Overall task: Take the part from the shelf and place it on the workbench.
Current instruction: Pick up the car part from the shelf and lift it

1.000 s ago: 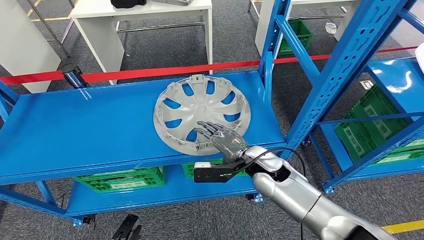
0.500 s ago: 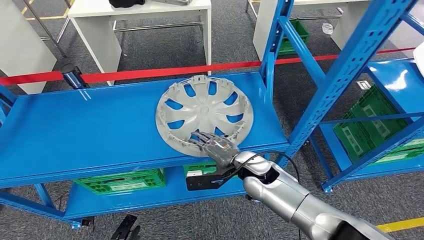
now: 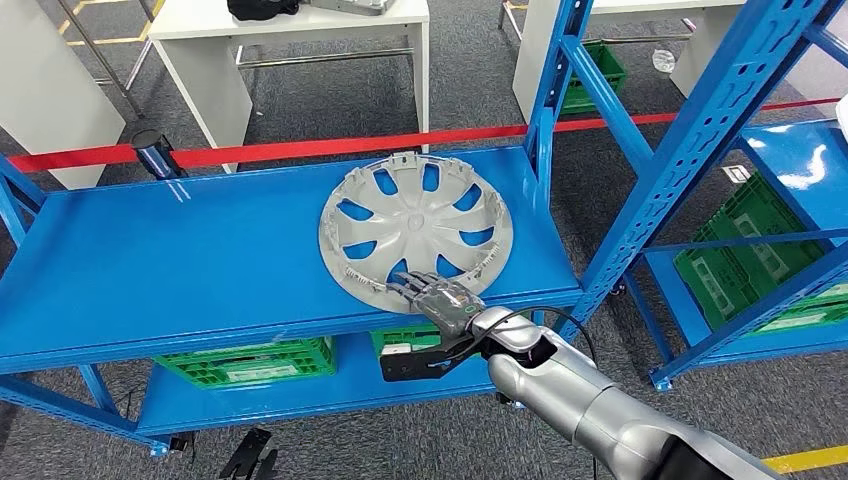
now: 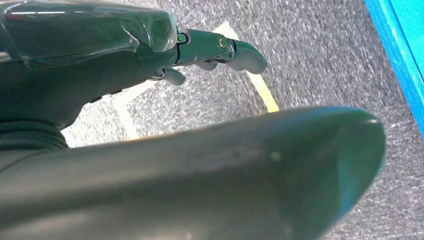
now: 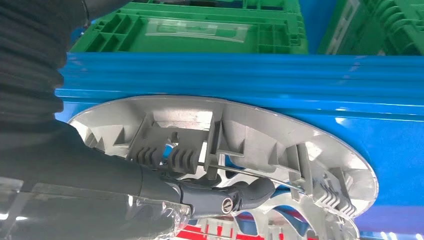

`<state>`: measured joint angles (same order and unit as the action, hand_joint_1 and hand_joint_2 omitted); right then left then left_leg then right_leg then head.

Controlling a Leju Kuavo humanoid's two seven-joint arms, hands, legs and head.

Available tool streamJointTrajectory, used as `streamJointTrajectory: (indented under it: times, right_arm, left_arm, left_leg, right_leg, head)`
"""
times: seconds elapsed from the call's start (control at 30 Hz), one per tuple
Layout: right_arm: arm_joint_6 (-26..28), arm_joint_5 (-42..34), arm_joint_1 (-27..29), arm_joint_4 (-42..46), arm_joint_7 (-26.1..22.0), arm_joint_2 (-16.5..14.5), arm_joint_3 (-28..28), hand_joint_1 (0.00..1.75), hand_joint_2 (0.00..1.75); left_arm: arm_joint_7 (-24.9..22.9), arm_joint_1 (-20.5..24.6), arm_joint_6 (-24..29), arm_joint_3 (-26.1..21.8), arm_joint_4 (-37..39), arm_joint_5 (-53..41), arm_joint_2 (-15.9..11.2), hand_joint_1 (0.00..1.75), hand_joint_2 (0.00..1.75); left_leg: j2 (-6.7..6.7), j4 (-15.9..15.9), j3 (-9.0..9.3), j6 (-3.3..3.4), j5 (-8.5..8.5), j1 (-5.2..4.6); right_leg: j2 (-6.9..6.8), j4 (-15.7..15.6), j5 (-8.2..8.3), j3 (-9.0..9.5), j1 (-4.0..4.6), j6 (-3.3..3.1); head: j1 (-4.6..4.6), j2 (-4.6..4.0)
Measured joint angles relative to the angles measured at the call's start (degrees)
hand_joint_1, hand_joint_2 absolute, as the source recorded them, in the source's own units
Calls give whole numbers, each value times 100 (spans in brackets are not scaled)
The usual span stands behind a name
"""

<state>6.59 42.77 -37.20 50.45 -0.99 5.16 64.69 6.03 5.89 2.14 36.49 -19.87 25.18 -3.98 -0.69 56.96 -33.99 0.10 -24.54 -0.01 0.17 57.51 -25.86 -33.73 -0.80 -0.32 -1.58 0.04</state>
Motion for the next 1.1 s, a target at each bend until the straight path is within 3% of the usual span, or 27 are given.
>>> streamJointTrajectory:
  times: [0.1,0.2,0.23,0.27,0.3,0.37,0.43,0.5,0.57,0.6,0.7,0.73,0.77,0.8,0.83,0.9,0.93,1.0,1.1]
  right_arm:
    - [3,5,-23,-71,-16,-24,11,0,175]
    - [0,13,-23,-161,-30,-35,21,0,175]
    - [-1,22,-21,-197,-32,-34,23,0,175]
    - [-2,33,-19,-232,-31,-31,24,0,175]
    - [-1,46,-17,-264,-27,-27,25,0,175]
    - [13,88,-18,-323,-7,-25,25,0,175]
    - [39,136,-22,-386,32,-14,24,73,175]
    - [51,169,-25,-450,64,9,18,150,175]
    - [50,190,-25,-506,72,36,1,156,175]
    - [50,195,-26,-530,72,51,-14,156,175]
    - [49,196,-24,-575,66,93,-56,152,175]
    - [49,198,-22,-585,65,100,-66,152,175]
    - [49,199,-24,-592,62,104,-77,151,175]
    - [49,202,-28,-599,61,103,-90,150,175]
    - [49,205,-35,-604,60,101,-104,150,175]
    - [48,211,-58,-606,55,90,-132,150,175]
    - [46,213,-66,-606,50,80,-143,150,175]
    - [40,217,-70,-606,42,49,-159,150,175]
    - [27,225,-70,-606,37,-17,-174,150,175]
  left_arm:
    - [1,-2,-5,22,-1,1,-6,0,0]
    - [2,-8,-8,36,1,2,-13,0,0]
    - [2,-11,-8,38,1,2,-15,0,0]
    - [2,-13,-8,39,1,2,-16,0,0]
    - [2,-12,-8,40,1,2,-17,0,0]
    - [2,-1,-8,42,0,2,-23,0,0]
    - [2,20,-10,43,-4,4,-26,0,0]
    - [3,32,-16,45,-9,8,-26,0,0]
    - [4,37,-21,55,-11,9,-26,0,0]
    - [4,39,-21,61,-11,9,-25,0,0]
    - [4,41,-20,75,-13,9,-23,0,0]
    - [4,40,-19,80,-13,9,-24,0,0]
    - [5,39,-21,86,-13,7,-25,0,0]
    - [6,39,-26,96,-13,4,-26,0,0]
    - [9,40,-37,105,-13,1,-30,0,0]
    - [17,48,-64,119,-14,-5,-39,0,0]
    - [23,54,-74,121,-15,-7,-47,0,0]
    - [32,63,-80,121,-17,-7,-68,0,0]
    - [43,74,-81,122,-19,-7,-105,0,0]
  left_leg:
    - [12,261,-113,-74,-179,31]
    - [38,1313,-569,-151,-685,71]
    - [44,1574,-689,-168,-761,88]
    - [50,1637,-711,-181,-735,105]
    - [57,1468,-616,-187,-612,123]
    - [61,660,-170,-195,-284,151]
    - [49,77,150,-158,-142,142]
    - [41,-6,189,-74,-143,102]
    - [52,-50,221,26,-97,101]
    - [60,-75,235,73,-69,106]
    - [80,-94,206,158,-26,68]
    - [82,-93,190,170,-20,45]
    - [78,-91,182,178,-14,23]
    - [69,-90,182,182,-12,3]
    - [58,-89,188,183,-11,-15]
    - [36,-84,199,175,-14,-52]
    - [28,-81,200,162,-17,-66]
    - [18,-82,199,118,-19,-74]
    - [24,79,121,33,-140,-50]
  right_leg:
    - [-9,-25,17,48,-44,-52]
    - [-15,-23,14,58,-47,-78]
    - [-16,-22,14,60,-49,-77]
    - [-16,-21,14,67,-54,-75]
    - [-14,-21,14,76,-61,-73]
    - [-10,-21,12,100,-65,-51]
    - [-6,-27,12,106,-46,13]
    - [-3,-57,27,112,-44,103]
    - [-3,-19,6,91,-63,161]
    - [-5,118,-73,24,-65,160]
    - [-9,1186,-565,-489,-56,83]
    - [-9,1510,-677,-641,-53,77]
    - [-9,1634,-700,-689,-49,86]
    - [-9,1506,-630,-608,-40,105]
    - [-10,1152,-493,-414,-26,119]
    - [-9,287,-206,30,22,76]
    - [-7,21,-122,158,43,37]
    - [-2,-105,-73,205,70,-25]
    - [-6,-165,-31,276,14,-88]
  head:
    - [-13,0]
    - [-32,0]
    - [-33,0]
    - [-33,0]
    - [-33,0]
    - [-33,0]
    - [-23,0]
    - [-7,0]
    - [2,0]
    - [9,0]
    - [31,0]
    - [32,0]
    - [32,0]
    - [32,0]
    - [33,0]
    - [28,0]
    - [27,0]
    - [21,0]
    - [16,0]
